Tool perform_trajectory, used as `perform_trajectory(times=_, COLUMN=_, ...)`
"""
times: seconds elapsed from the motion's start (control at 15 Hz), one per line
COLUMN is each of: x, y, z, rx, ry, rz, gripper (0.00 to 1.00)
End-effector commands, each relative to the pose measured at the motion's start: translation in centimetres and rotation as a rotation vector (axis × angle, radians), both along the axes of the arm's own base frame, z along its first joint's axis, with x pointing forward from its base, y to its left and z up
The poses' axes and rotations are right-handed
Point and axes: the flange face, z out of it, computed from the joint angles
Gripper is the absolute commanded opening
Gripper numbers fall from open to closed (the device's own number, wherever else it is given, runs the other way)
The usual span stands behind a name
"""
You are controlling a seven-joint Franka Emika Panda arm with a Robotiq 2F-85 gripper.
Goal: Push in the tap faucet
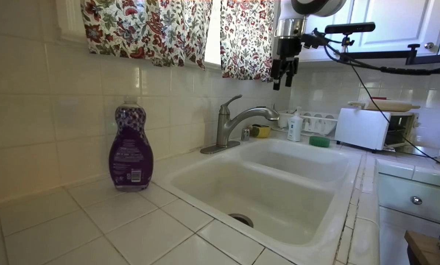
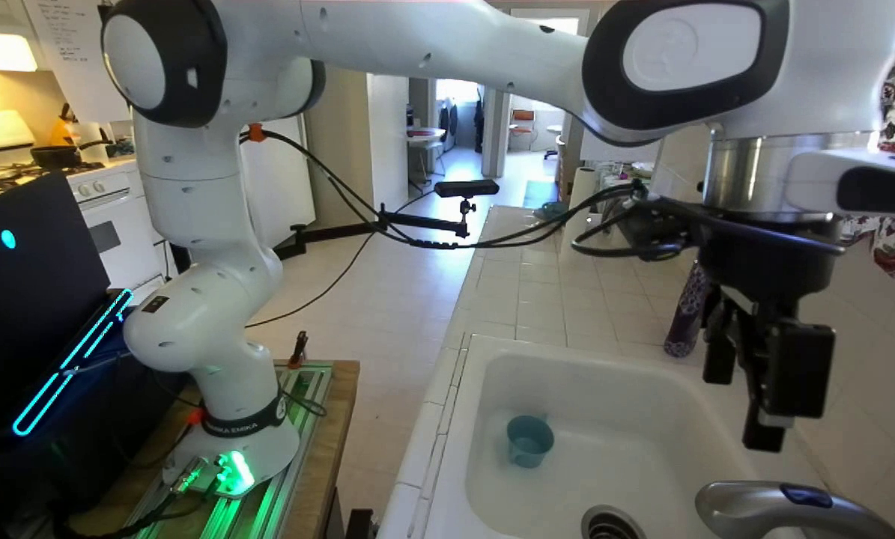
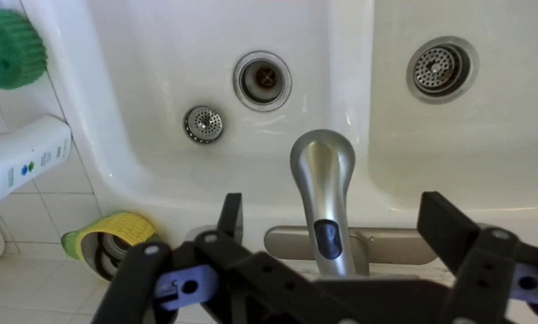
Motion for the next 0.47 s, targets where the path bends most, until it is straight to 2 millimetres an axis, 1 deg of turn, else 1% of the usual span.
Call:
perform_trajectory(times=0.0, x=-2.4, y=2.5, z=0.5, rx=0.049, ry=0.014, rz=-0.031, gripper=1.00)
perform_trajectory(times=0.13, x=-2.9, y=3.3, z=0.6, rx=0.043, ry=0.002, rz=-0.055, gripper=1.00)
perform_trajectory(times=0.2, x=-1.4, y=2.1, z=0.6, rx=0.027, ry=0.009, rz=-0.028, gripper=1.00)
perform_trajectory(times=0.4, x=-2.0, y=2.8, z=0.6, rx=0.034, ry=0.005, rz=-0.039, gripper=1.00)
